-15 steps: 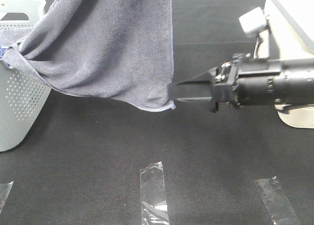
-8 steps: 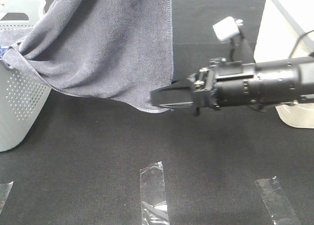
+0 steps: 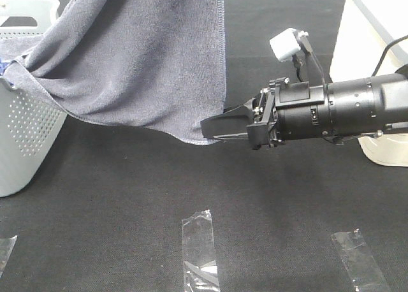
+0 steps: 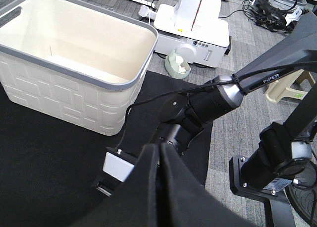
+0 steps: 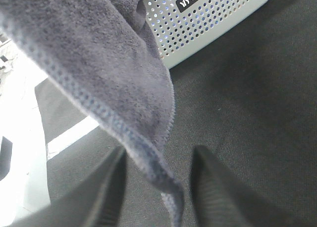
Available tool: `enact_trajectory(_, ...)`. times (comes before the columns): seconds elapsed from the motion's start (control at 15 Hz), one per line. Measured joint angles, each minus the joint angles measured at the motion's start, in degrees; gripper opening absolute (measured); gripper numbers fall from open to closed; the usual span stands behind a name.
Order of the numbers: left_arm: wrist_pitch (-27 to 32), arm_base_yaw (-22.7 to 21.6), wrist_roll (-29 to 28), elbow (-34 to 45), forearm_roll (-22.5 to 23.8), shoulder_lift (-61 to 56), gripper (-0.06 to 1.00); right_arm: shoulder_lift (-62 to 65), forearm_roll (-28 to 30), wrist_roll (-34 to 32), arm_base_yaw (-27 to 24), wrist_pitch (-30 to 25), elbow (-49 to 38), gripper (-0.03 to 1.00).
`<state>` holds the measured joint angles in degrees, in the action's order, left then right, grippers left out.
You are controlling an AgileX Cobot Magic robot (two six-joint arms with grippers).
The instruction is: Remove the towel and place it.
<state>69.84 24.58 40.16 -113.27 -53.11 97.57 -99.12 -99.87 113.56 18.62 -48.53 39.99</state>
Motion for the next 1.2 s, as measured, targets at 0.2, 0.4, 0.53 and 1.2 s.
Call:
enact_trajectory(0.2,0.0,0.0,0.0,0.0,0.0,0.0,0.00,0.0,0.0,-0.7,0.0,0.0,0.0,0.00)
enact_trajectory(0.4,-1.8,0.0,-0.5,0.0,0.5,0.0,0.00,0.0,0.0,-7.0,0.0,0.0,0.0,0.00)
enact_trajectory(0.53,-4.3,0.0,-4.2,0.0,3.9,0.0,0.00,0.0,0.0,-13.5,0.0,0.0,0.0,0.00)
enact_trajectory(1.2,-1.1,0.0,-40.2,0.0,47.7,8.7,0.00,8.1,77.2,-94.3,0.0,-1.7,25.5,0.00)
